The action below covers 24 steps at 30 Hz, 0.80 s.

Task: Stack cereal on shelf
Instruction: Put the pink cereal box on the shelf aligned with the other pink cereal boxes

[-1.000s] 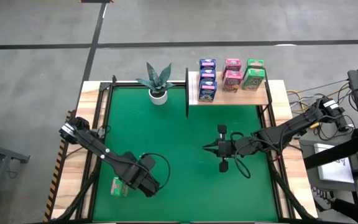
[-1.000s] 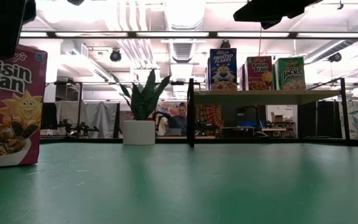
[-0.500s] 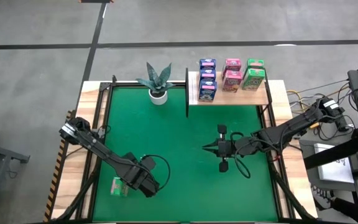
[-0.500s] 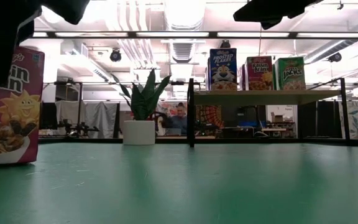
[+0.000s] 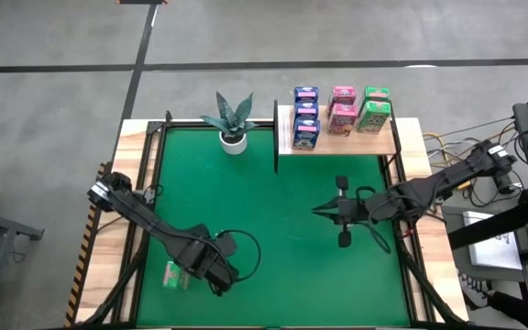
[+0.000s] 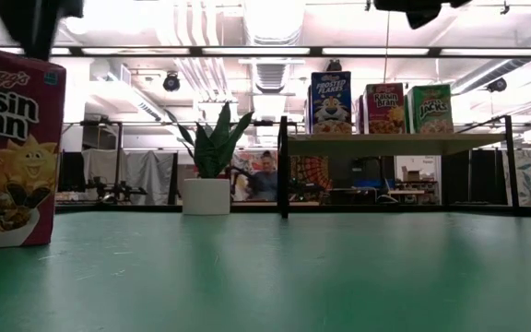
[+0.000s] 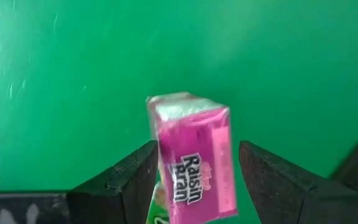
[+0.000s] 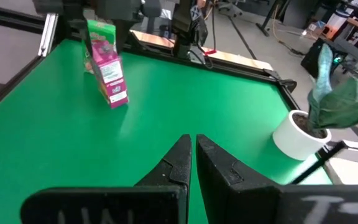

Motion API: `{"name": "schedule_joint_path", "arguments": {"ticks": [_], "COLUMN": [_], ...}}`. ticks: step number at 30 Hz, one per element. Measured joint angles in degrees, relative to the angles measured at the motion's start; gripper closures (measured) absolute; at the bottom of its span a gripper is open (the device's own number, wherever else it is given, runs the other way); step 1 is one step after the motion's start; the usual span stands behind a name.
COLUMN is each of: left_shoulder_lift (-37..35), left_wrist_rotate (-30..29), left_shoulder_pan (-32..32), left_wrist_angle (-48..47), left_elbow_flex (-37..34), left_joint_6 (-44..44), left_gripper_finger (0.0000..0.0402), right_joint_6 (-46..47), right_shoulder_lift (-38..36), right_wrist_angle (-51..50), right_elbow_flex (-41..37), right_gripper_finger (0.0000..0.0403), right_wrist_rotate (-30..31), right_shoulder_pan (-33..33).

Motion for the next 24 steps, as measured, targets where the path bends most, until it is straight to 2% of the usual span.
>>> {"name": "schedule_joint_path", "arguments": {"ticks": [5,13,17,21,24], "left_shoulder_lift": [0.0,0.0,0.0,-0.1,-0.7], "left_wrist_rotate": [-3.0,-4.6,-4.8,-4.9,-2.9], "left_shoulder_pan": [1.9,5.7,5.9,5.5,5.2], "left_wrist_angle": [0.0,-0.4,-4.9,-15.2,-14.0], "left_elbow_flex": [4.9,12.1,12.9,11.3,8.4], "left_joint_6": [6.2,16.5,12.3,2.1,-1.6], "left_gripper_finger": [0.0194,0.0194,0.019,0.0174,0.0163], "right_joint_6": [0.0,1.0,2.2,2.4,2.4], "right_shoulder_lift": [-3.9,-8.2,-9.6,-10.0,-9.7], "right_wrist_angle": [-0.9,-1.0,-1.0,-0.4,0.8], "right_elbow_flex": [-1.7,-5.2,-6.8,-8.0,-9.3], "right_gripper_finger": [0.039,0.039,0.039,0.039,0.039], "right_wrist_rotate": [0.0,-0.4,-0.4,-0.5,-0.5], "right_shoulder_pan": [0.1,0.6,0.6,0.6,0.6]}}
